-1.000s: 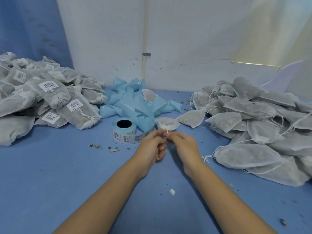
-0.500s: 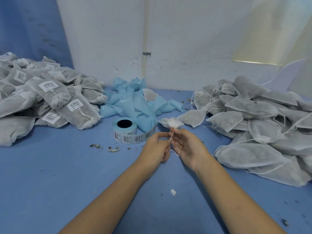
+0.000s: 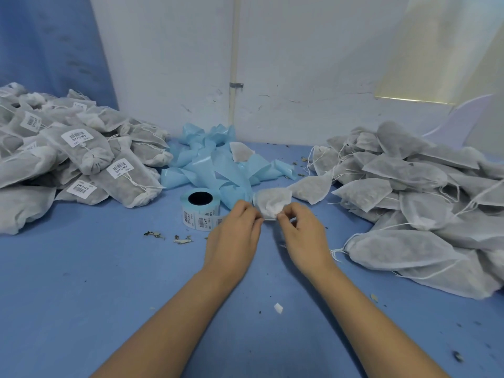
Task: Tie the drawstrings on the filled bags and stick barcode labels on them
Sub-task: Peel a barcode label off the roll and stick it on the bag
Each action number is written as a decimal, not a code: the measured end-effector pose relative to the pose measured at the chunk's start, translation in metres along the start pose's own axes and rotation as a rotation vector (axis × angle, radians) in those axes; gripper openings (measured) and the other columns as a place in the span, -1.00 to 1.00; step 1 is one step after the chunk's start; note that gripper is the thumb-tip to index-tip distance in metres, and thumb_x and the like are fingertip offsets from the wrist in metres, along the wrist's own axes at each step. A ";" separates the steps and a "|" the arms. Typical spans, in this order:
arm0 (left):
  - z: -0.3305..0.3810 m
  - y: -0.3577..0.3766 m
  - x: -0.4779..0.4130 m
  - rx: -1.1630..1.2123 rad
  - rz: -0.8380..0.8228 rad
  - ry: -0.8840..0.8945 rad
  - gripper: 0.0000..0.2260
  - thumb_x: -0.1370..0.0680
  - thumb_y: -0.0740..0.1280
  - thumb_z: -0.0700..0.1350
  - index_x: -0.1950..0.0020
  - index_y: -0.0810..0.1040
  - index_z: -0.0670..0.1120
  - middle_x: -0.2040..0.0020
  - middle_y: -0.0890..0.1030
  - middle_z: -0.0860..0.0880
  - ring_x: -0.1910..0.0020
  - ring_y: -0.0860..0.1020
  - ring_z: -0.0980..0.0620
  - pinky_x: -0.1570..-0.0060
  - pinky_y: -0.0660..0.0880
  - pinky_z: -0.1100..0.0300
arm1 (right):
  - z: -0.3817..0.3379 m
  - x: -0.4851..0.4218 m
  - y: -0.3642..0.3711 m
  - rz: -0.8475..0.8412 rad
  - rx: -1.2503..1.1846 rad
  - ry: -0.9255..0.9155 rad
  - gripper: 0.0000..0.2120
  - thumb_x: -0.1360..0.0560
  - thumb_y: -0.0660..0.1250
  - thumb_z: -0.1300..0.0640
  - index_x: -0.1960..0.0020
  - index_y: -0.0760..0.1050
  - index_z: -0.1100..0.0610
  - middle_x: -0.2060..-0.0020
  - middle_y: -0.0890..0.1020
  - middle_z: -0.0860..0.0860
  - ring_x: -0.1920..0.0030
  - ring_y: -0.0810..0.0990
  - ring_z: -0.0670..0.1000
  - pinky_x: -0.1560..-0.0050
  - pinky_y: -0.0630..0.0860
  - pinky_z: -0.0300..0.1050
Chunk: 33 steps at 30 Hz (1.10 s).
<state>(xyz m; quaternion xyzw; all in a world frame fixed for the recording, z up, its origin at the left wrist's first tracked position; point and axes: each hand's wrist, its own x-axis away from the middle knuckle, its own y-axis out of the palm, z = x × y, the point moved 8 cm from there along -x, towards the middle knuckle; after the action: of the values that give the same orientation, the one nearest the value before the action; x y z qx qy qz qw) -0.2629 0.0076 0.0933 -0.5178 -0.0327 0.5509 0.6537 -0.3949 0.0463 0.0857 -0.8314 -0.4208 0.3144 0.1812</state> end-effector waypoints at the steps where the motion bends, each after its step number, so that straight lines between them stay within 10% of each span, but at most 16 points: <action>1: 0.003 -0.001 0.000 0.019 0.005 0.023 -0.79 -0.64 0.16 -0.06 -0.08 0.53 -0.13 -0.16 0.46 0.05 0.08 0.53 0.04 0.21 0.47 0.07 | -0.001 0.000 0.000 0.008 0.038 -0.017 -0.84 -0.56 0.21 0.16 0.19 0.41 0.13 0.20 0.53 -0.01 0.18 0.47 0.02 0.15 0.36 -0.12; 7: 0.019 0.011 0.002 0.462 -0.070 0.156 -0.79 -0.63 0.15 -0.27 -0.20 0.49 -0.16 -0.29 0.46 0.01 -0.17 0.39 0.35 -0.16 0.31 0.50 | -0.017 0.009 0.000 0.045 0.286 -0.135 -0.83 -0.58 0.16 0.16 -0.03 0.52 0.11 0.00 0.58 0.00 -0.03 0.49 0.06 0.03 0.42 0.03; 16: -0.003 0.015 -0.006 0.885 -0.023 -0.123 -0.86 -0.65 0.12 -0.22 -0.09 0.46 -0.09 -0.17 0.56 0.07 -0.16 0.54 0.17 -0.19 0.45 0.26 | -0.037 0.021 0.008 0.032 0.345 -0.276 -0.49 -0.49 0.25 0.28 -0.43 0.37 0.07 -0.43 0.38 -0.09 -0.30 0.42 0.04 -0.23 0.36 -0.06; 22: -0.003 0.027 -0.004 0.822 -0.130 -0.167 -0.85 -0.63 0.16 -0.25 0.07 0.47 -0.08 0.12 0.57 0.04 0.16 0.54 0.20 0.17 0.51 0.37 | -0.017 0.016 -0.007 0.170 -0.013 -0.129 -0.76 -0.56 0.27 0.22 -0.18 0.60 0.08 -0.10 0.62 -0.11 -0.13 0.51 0.03 -0.14 0.39 -0.18; 33: -0.005 0.036 -0.002 0.674 -0.219 -0.155 -0.86 -0.62 0.18 -0.17 0.13 0.43 -0.07 0.23 0.54 0.07 0.25 0.51 0.13 0.06 0.48 0.09 | 0.019 0.007 -0.013 0.230 -0.514 0.172 -0.84 -0.43 0.45 0.23 0.18 0.66 -0.04 0.25 0.69 -0.19 0.20 0.63 -0.24 0.11 0.49 -0.40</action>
<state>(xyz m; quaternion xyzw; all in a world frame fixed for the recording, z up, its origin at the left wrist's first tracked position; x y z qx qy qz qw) -0.2852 -0.0016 0.0665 -0.2233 0.0460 0.4953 0.8383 -0.4124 0.0602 0.0765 -0.9159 -0.3728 0.1443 -0.0368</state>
